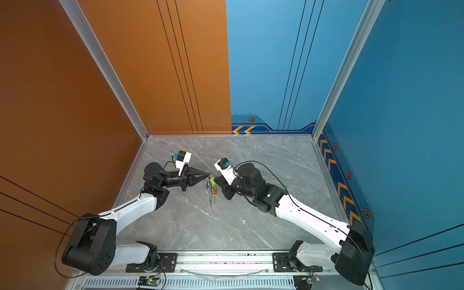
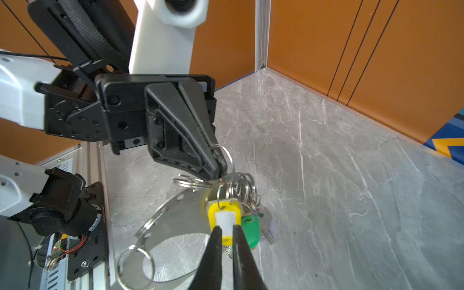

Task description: Remove the keys from the keyring

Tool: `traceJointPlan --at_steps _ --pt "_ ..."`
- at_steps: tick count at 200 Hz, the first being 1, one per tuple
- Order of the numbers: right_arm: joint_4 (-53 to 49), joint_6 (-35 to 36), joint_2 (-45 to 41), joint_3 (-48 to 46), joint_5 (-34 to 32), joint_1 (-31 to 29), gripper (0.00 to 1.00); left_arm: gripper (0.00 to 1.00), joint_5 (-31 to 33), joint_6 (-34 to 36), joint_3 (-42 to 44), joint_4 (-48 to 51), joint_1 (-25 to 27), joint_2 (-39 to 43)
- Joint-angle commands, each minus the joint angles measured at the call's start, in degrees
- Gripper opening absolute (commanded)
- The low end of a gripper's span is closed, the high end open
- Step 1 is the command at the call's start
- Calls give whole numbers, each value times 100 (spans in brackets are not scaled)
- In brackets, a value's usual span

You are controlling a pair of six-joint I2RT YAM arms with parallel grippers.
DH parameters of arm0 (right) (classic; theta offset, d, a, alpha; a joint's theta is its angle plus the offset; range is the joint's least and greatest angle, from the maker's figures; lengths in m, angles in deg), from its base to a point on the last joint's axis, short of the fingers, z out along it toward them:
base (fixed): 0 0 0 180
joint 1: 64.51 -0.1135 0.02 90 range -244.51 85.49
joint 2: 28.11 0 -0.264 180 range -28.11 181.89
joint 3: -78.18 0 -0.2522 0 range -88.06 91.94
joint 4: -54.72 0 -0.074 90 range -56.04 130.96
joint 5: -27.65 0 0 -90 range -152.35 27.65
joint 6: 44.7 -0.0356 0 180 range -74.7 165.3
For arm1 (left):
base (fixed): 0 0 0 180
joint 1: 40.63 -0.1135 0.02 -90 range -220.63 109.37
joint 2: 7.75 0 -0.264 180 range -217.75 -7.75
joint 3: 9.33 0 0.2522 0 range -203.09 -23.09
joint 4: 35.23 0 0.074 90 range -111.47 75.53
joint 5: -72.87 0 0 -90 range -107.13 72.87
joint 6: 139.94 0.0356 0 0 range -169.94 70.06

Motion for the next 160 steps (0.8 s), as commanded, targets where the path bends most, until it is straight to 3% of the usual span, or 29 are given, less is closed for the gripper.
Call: traceJointPlan --at_steps 1,60,160 --pt "25 172 -5 58 -178 10 15 0 32 -50 23 -317 -37 19" --pt "69 298 289 298 148 -24 24 0 30 -58 38 -317 -20 -12" --pt "42 430 546 609 87 -108 26 0 39 -12 78 -317 7 -78"
